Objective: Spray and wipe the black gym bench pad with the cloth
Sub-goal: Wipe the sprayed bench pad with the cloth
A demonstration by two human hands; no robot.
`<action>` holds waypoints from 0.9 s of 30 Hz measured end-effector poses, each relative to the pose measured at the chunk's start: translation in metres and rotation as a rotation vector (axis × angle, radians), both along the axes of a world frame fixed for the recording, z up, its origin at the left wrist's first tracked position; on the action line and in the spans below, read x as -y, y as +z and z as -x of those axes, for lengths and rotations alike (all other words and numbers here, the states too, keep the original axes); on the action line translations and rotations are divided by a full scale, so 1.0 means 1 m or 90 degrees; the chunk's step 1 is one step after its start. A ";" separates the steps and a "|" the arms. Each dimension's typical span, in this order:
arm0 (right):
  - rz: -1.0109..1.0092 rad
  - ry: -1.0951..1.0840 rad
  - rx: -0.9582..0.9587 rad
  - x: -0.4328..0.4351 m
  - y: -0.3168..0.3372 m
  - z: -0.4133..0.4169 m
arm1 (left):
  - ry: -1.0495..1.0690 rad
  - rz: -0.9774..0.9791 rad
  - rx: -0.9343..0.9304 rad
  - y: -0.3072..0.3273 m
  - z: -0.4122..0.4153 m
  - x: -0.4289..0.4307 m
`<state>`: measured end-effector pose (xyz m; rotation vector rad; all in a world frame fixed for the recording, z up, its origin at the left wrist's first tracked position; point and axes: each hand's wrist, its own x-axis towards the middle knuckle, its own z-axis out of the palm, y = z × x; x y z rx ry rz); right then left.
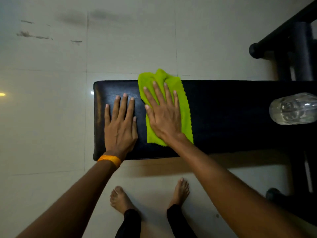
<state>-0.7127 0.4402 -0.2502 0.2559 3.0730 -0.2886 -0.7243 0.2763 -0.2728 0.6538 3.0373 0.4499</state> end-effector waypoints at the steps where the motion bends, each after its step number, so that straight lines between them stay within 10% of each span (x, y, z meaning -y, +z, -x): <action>1: 0.005 -0.013 0.007 0.010 0.000 -0.016 | 0.000 -0.003 -0.002 0.001 0.000 0.000; 17: -0.014 -0.096 0.028 -0.131 0.001 -0.129 | -0.128 -0.014 0.055 0.023 -0.011 -0.100; 23: -0.023 -0.348 0.014 -0.219 0.000 -0.088 | -0.161 0.017 0.080 0.017 -0.006 -0.166; 27: -0.054 -0.224 0.043 -0.182 0.002 -0.126 | -0.146 0.063 0.065 0.012 -0.012 -0.173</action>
